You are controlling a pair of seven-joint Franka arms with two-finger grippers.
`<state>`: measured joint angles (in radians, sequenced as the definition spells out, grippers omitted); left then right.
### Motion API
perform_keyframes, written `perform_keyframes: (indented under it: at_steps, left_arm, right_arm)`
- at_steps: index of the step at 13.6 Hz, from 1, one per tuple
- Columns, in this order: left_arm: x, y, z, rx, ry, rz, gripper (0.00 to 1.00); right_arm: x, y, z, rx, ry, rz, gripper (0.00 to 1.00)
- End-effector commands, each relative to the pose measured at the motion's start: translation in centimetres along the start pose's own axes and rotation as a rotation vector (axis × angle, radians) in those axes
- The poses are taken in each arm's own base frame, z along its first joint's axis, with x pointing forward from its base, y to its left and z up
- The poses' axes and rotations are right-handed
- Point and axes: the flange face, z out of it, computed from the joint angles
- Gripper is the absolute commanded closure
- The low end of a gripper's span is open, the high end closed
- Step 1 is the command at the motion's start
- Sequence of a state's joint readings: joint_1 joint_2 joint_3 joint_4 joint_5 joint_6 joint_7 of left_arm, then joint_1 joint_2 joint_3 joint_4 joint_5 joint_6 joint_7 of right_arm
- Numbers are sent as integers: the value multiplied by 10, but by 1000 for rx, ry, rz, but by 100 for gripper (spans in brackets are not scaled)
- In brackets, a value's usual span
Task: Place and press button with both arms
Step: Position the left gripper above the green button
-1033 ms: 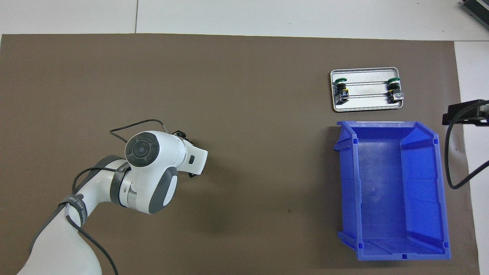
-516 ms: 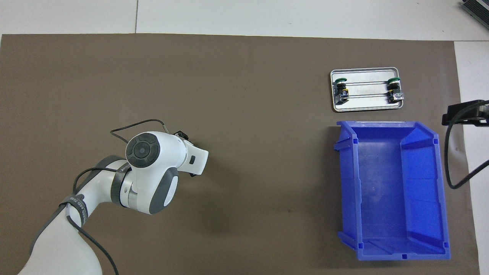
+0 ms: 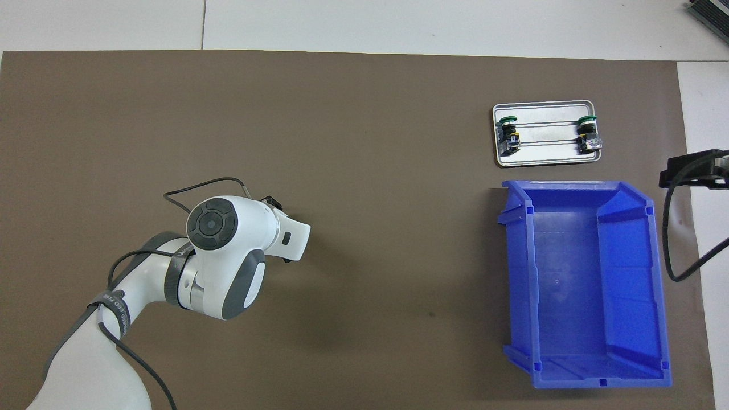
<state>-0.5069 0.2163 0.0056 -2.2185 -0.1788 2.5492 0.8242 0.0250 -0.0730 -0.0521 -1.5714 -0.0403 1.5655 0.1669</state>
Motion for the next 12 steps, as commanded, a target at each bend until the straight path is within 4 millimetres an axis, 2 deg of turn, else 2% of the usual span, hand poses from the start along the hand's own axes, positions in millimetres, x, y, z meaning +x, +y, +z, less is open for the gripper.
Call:
perform_keyframes:
  at_steps: [1, 5, 9, 12]
  left_arm:
    - [-1, -1, -1, -5, 3, 5, 84]
    - [5, -10, -14, -8, 7, 0, 94]
    - [10, -13, -30, -14, 11, 1, 96]
    - [8, -12, -34, -25, 3, 5, 96]
  right_arm:
    - [-8, 8, 0, 0, -6, -9, 0]
    - [-8, 8, 0, 0, -5, -7, 0]
    - [-8, 8, 1, 0, -6, -10, 0]
    - [-8, 8, 1, 0, -6, -10, 0]
